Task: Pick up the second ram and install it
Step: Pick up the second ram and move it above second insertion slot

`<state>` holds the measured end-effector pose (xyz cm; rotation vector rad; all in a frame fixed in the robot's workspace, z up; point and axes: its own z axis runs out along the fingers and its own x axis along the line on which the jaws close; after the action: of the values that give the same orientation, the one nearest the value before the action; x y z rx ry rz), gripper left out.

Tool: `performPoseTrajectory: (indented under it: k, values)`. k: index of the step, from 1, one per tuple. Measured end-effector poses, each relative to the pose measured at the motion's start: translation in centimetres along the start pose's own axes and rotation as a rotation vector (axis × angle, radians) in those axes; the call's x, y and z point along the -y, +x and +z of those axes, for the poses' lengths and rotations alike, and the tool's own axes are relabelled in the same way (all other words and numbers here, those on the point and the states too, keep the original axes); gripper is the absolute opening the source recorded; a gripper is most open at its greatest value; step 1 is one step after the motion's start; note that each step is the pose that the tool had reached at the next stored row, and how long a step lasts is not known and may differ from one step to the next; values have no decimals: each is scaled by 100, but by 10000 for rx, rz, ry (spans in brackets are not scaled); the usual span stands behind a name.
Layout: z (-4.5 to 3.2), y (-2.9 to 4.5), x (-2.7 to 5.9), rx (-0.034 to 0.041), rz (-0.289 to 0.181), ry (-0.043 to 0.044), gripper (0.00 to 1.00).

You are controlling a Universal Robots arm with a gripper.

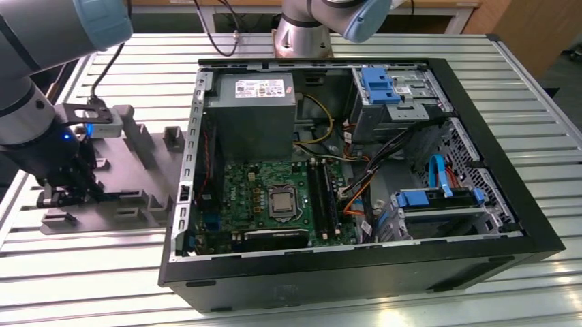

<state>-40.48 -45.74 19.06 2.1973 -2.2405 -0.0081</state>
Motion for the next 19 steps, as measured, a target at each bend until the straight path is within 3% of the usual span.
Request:
performPoseTrajectory:
  k: [8, 9, 19]
  values:
    - [0, 0, -3, 0, 0, 3, 22]
    - [0, 0, -3, 0, 0, 3, 15]
    - [0, 0, -4, 0, 0, 3, 14]
